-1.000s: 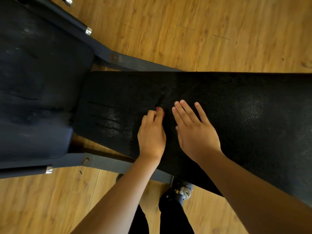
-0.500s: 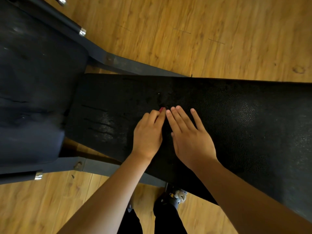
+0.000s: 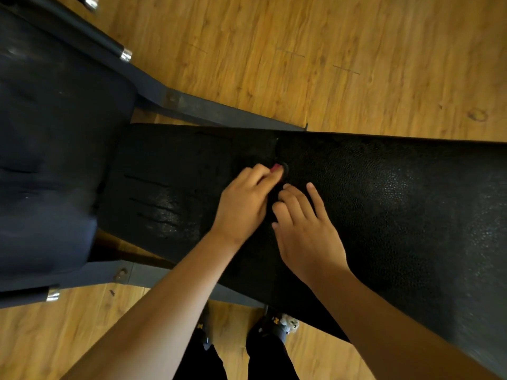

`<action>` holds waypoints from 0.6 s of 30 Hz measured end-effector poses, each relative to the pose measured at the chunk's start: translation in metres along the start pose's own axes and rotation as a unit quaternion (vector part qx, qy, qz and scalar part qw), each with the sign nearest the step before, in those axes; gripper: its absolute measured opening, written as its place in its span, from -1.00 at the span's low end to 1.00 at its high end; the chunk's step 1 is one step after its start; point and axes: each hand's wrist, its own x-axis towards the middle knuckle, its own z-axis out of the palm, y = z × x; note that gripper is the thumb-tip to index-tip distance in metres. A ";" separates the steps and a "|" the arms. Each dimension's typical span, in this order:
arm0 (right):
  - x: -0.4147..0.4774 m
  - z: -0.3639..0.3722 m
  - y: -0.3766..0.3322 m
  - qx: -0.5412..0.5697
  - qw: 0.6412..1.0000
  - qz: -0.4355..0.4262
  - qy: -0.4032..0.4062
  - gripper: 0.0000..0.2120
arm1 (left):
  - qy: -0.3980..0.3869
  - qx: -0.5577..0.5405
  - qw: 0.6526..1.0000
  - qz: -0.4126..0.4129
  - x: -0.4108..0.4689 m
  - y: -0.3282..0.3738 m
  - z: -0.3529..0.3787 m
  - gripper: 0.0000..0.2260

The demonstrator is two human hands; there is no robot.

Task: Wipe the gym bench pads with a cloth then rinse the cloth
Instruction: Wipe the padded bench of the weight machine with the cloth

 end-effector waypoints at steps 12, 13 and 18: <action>0.000 0.003 0.000 -0.017 1.000 -0.012 -0.004 -0.61 | -0.035 0.029 0.998 0.053 0.014 -0.016 -0.007 -0.62; 0.000 0.003 0.000 -0.017 1.000 -0.012 -0.006 -0.60 | -0.036 0.049 0.997 0.048 0.018 -0.023 -0.007 -0.61; 0.000 0.004 0.000 -0.015 1.000 -0.013 -0.012 -0.58 | 0.029 0.100 0.989 -0.103 0.042 -0.033 -0.002 -0.64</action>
